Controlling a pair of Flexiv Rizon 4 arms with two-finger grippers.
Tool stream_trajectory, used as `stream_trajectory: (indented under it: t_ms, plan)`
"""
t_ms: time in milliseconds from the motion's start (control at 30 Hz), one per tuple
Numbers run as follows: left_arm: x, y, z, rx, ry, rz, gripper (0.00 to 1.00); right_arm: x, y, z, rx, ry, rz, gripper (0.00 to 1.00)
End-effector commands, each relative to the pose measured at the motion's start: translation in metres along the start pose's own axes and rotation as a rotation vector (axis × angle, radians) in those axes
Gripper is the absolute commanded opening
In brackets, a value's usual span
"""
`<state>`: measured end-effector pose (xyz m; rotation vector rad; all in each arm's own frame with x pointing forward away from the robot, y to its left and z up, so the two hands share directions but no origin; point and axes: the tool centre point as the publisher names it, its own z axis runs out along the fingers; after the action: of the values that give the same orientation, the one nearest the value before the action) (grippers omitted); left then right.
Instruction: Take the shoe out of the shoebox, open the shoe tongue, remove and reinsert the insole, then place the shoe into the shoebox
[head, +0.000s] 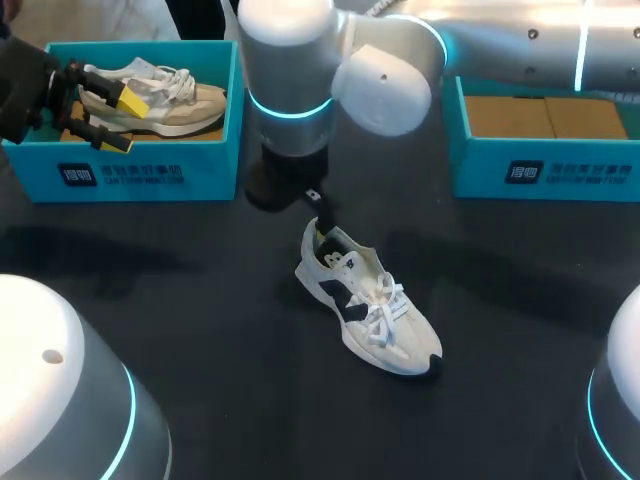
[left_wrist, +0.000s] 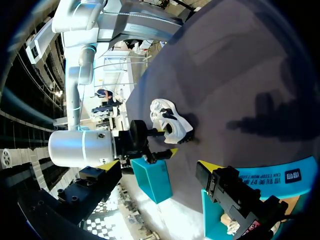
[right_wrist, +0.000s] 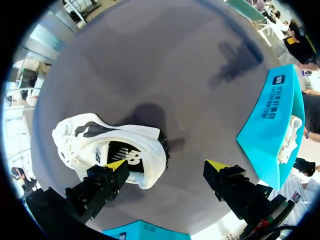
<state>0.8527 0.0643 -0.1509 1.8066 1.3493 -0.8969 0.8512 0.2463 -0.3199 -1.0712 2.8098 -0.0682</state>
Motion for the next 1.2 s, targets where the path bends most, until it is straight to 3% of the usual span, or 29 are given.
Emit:
stream_trajectory:
  t_ms: [33,733,1200]
  plan:
    - [0.000,0.000,0.000,-0.001,0.001,0.002,1.00,-0.001,0.000,0.007,0.006,-0.006,-0.003,1.00]
    - [0.000,0.000,0.000,-0.001,0.001,0.002,1.00,-0.008,-0.020,0.046,-0.019,-0.004,0.010,1.00]
    - [0.000,0.000,0.000,-0.001,0.001,0.002,1.00,-0.004,-0.013,0.067,-0.030,0.008,0.045,0.90]
